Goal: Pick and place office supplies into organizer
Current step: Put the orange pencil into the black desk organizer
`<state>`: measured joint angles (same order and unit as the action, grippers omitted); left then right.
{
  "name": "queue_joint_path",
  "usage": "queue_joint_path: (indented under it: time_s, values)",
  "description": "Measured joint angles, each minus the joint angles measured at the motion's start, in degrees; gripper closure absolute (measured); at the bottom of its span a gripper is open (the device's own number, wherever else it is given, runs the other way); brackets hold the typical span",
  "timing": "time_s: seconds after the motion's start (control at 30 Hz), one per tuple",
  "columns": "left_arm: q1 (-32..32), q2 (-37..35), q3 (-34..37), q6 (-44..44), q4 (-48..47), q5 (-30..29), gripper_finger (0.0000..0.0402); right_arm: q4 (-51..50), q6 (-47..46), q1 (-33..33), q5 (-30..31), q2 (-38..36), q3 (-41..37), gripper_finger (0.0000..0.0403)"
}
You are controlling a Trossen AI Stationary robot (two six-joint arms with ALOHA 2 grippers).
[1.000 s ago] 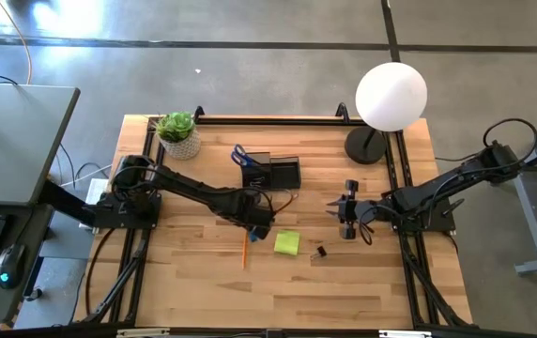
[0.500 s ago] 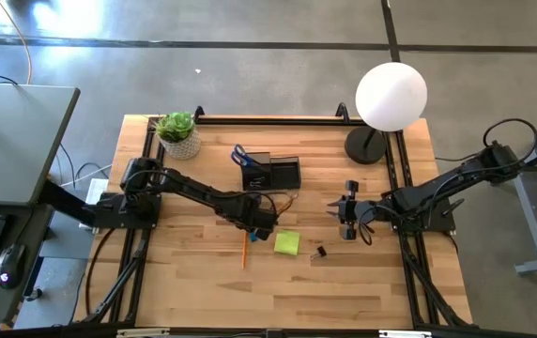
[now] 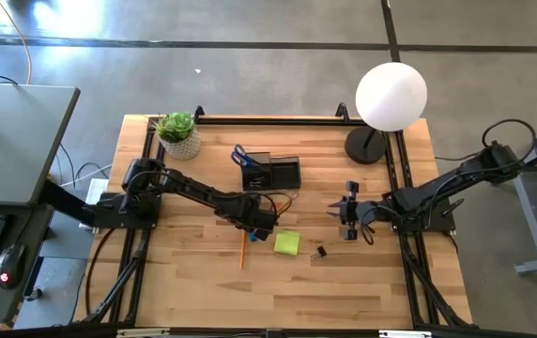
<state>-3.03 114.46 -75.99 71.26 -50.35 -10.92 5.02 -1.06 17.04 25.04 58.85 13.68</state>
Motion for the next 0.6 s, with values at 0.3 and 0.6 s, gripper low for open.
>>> queue_joint_path:
  time_s: [0.3, 0.6]
  values:
    - [0.00, 1.31, -0.18, -0.33, 0.13, 0.90, 0.0339, 3.52, 1.07, -0.02, 0.02, -0.02, -1.54, 0.0316]
    - [0.00, 1.44, -0.20, -2.19, -0.38, 0.39, 0.0343, 4.00, 1.40, -0.02, 0.06, -0.02, -1.54, 0.0316]
